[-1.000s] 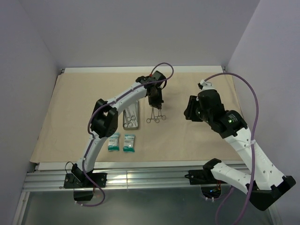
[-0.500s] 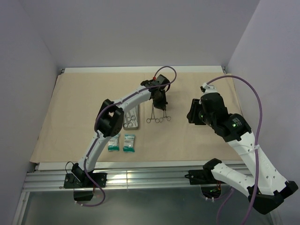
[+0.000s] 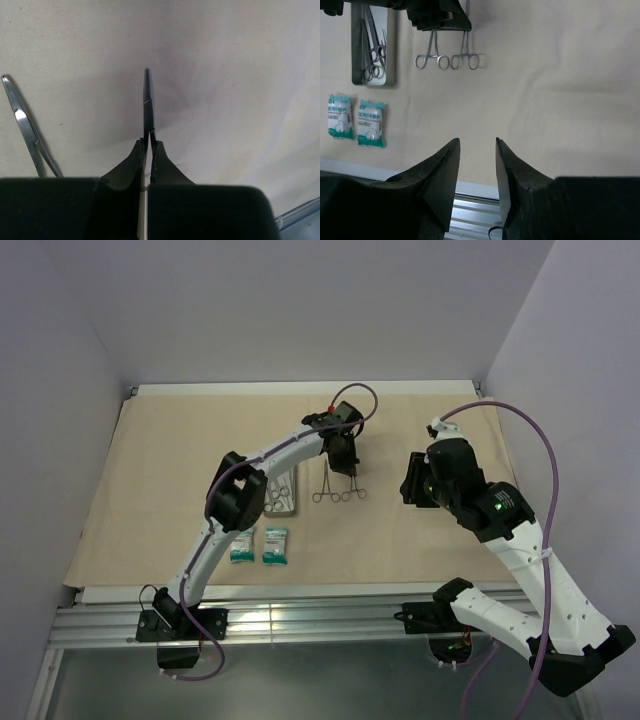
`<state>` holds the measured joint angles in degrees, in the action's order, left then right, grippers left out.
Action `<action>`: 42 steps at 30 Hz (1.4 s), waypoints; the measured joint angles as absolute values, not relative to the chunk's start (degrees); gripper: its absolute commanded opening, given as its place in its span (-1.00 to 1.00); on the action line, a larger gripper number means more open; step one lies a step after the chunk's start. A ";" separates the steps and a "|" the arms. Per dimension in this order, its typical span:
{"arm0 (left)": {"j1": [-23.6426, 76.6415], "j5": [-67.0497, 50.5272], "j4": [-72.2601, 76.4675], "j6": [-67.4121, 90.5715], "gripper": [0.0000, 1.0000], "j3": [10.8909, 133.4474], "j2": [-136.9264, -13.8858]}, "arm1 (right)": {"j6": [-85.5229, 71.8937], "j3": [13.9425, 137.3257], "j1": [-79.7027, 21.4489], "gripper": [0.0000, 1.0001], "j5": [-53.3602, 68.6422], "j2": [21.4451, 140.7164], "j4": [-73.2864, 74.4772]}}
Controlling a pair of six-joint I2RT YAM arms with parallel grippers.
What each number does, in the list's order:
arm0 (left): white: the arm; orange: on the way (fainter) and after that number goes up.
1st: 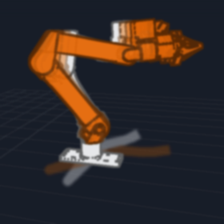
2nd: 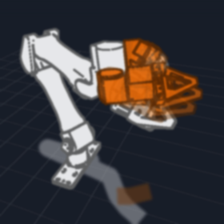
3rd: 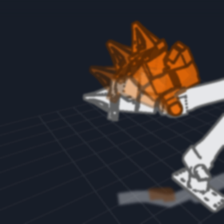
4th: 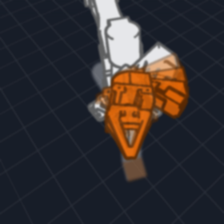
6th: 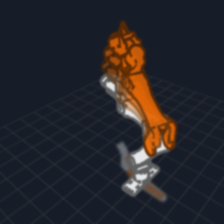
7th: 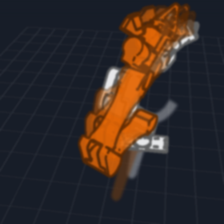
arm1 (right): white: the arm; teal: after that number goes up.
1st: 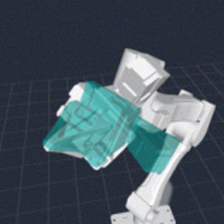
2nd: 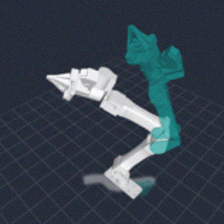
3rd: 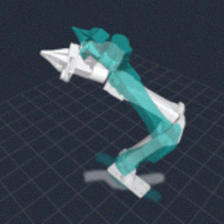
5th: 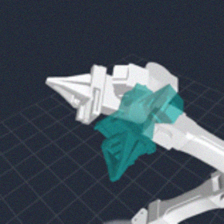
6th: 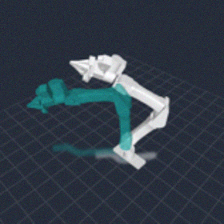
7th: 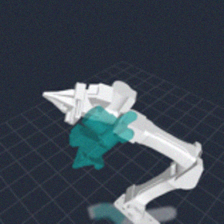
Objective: Open and lay out the surgical kit
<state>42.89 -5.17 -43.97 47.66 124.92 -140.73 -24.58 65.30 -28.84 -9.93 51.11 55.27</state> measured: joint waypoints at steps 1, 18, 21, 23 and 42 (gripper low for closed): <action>42.89 -5.17 -43.92 47.57 -1.00 124.92 -140.92 | -24.58 65.30 -28.84 -0.15 -9.98 51.11 55.33; 42.89 -6.31 -42.46 46.24 -0.60 123.96 -141.38 | -25.30 65.32 -28.84 -0.15 -10.13 50.81 56.27; 42.89 -6.46 -42.13 46.17 -0.56 123.94 -141.38 | -25.78 65.32 -28.84 -0.15 -10.11 50.59 56.27; 42.89 -6.48 -41.67 46.17 -0.53 123.74 -141.38 | -26.09 65.30 -28.84 -0.15 -10.09 50.35 56.29; 42.89 -6.90 -40.05 46.02 -0.38 122.15 -141.25 | -28.08 64.34 -28.84 -0.15 -9.93 47.68 57.21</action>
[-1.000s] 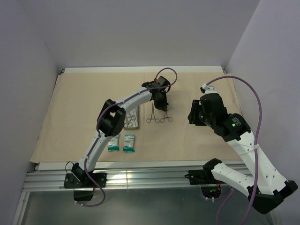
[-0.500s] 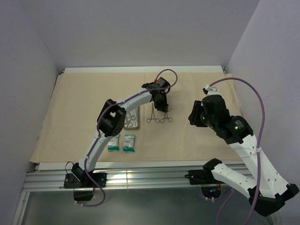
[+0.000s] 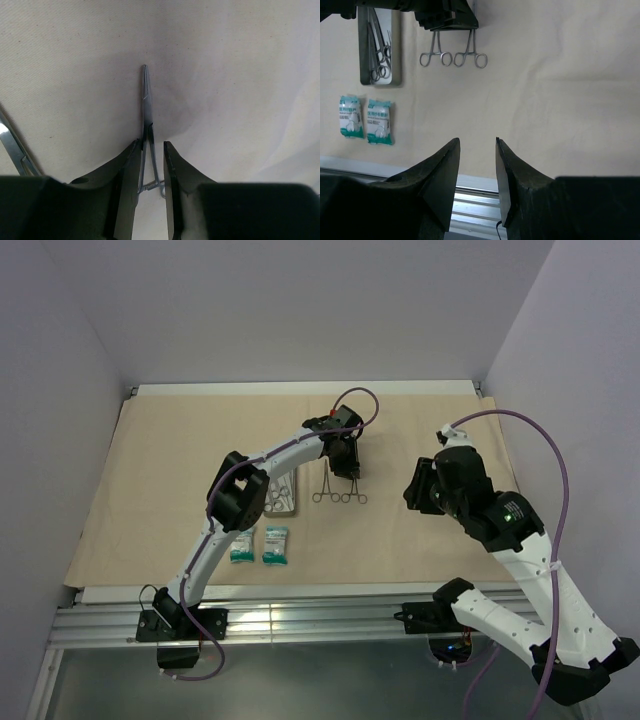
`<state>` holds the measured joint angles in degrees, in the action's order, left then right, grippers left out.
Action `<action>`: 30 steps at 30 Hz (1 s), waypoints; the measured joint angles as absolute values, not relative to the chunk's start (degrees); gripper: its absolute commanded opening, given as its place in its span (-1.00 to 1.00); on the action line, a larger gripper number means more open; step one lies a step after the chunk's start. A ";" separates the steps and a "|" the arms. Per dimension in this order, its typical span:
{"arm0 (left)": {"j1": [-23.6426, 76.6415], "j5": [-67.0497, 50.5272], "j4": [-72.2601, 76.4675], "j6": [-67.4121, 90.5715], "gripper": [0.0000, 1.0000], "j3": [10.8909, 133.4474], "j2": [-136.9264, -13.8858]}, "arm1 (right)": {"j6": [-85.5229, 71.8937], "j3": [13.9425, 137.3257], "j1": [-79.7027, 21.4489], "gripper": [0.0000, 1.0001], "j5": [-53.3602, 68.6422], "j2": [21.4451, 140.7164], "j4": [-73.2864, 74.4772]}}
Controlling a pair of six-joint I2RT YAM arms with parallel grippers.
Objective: Open and lay out the surgical kit
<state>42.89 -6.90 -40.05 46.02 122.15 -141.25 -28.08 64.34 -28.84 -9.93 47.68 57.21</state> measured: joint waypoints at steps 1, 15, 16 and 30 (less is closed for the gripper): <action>42.87 -6.98 -40.05 45.95 -0.38 122.15 -141.25 | -28.12 64.29 -28.84 -0.15 -9.96 47.57 57.28; 41.06 -7.31 -39.75 45.91 -0.46 122.17 -141.25 | -28.67 64.25 -28.84 -0.15 -10.48 47.62 57.93; 40.93 -7.33 -39.70 45.89 -0.45 122.17 -141.25 | -28.67 64.25 -28.84 -0.15 -10.50 47.72 57.93; 39.94 -8.36 -39.83 44.27 -0.46 122.48 -140.90 | -28.62 64.25 -28.84 -0.15 -10.70 49.95 57.63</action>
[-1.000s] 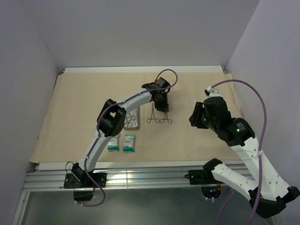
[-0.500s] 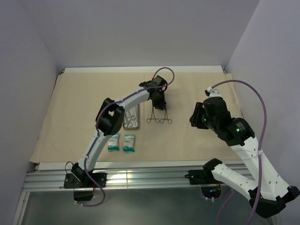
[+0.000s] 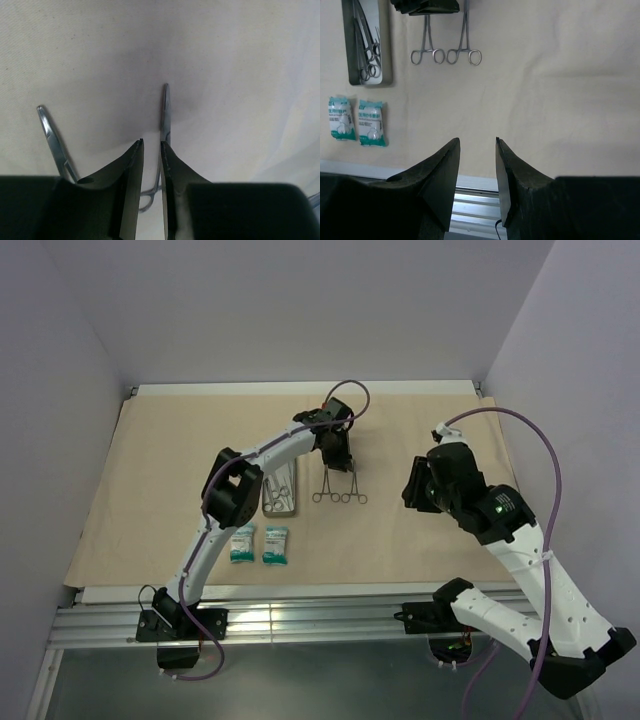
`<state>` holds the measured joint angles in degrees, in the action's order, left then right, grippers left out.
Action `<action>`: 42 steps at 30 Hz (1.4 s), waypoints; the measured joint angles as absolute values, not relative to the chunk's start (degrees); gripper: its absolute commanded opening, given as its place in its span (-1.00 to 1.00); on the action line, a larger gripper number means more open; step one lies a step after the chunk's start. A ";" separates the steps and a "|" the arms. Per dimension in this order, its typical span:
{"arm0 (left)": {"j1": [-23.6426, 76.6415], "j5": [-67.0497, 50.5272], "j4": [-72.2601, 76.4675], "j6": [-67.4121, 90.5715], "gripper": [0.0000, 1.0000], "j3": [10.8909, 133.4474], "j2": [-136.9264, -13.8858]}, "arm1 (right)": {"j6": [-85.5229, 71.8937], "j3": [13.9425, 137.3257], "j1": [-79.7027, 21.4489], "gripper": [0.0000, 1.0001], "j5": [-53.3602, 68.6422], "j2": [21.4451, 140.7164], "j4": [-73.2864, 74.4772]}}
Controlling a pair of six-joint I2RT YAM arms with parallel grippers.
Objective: Open and lay out the surgical kit
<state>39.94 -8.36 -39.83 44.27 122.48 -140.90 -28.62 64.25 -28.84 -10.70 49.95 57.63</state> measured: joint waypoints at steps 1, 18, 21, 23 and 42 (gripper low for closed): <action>39.94 -8.34 -40.16 44.01 -0.46 122.48 -140.46 | -28.62 64.25 -28.84 -0.15 -10.70 50.28 57.39; 25.36 -3.73 -40.93 35.62 -0.45 88.03 -104.25 | -28.67 58.43 -28.73 -0.44 -6.09 72.10 41.78; 23.35 -3.57 -41.41 34.28 -0.45 82.11 -103.96 | -28.88 57.47 -28.71 -0.57 -4.95 76.95 39.55; 23.27 -3.75 -41.89 33.30 -0.46 79.57 -103.96 | -29.10 57.25 -28.71 -0.64 -4.38 79.70 37.98; 21.37 -6.35 -41.82 29.12 -0.46 78.52 -103.61 | -30.41 58.22 -28.71 -0.80 -2.52 96.20 31.68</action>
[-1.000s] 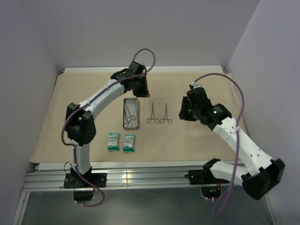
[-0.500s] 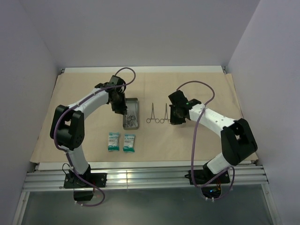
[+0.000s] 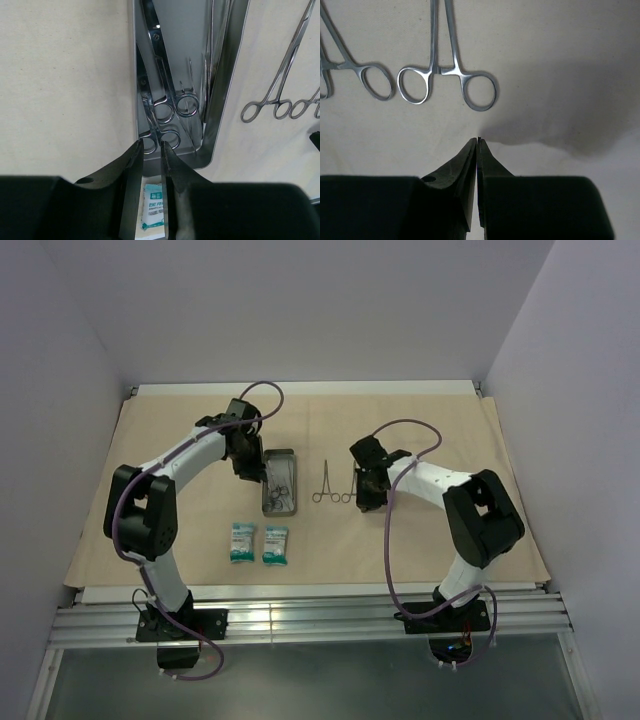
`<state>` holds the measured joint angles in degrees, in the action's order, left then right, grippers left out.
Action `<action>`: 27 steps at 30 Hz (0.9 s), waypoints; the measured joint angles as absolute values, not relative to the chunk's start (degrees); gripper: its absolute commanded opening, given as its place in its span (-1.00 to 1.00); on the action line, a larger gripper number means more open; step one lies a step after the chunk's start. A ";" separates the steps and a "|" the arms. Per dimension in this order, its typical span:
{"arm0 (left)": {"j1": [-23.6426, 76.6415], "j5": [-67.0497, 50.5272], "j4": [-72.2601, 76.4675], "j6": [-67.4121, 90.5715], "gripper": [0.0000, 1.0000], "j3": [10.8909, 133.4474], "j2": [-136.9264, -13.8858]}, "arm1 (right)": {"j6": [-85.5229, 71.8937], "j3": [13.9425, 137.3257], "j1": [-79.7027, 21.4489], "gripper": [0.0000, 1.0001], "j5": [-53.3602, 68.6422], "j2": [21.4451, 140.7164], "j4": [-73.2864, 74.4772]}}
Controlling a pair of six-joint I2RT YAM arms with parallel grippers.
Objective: Open and lay out the surgical kit
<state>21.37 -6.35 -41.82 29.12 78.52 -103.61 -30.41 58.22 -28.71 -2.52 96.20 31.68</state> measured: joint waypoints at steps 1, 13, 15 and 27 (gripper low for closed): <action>21.28 -6.42 -41.82 29.12 -0.46 78.54 -103.50 | -30.41 58.72 -28.71 -0.80 -2.55 96.97 31.64; 20.91 -6.96 -41.91 29.10 -0.47 78.54 -103.20 | -30.13 61.98 -28.71 -0.81 -3.40 101.34 31.53; 20.93 -6.96 -42.02 29.10 -0.47 78.56 -103.20 | -29.98 62.13 -28.71 -0.81 -3.49 101.47 31.59; 20.93 -7.22 -43.03 29.10 -0.49 81.58 -103.22 | -28.60 63.70 -27.92 -0.83 -3.62 102.69 32.23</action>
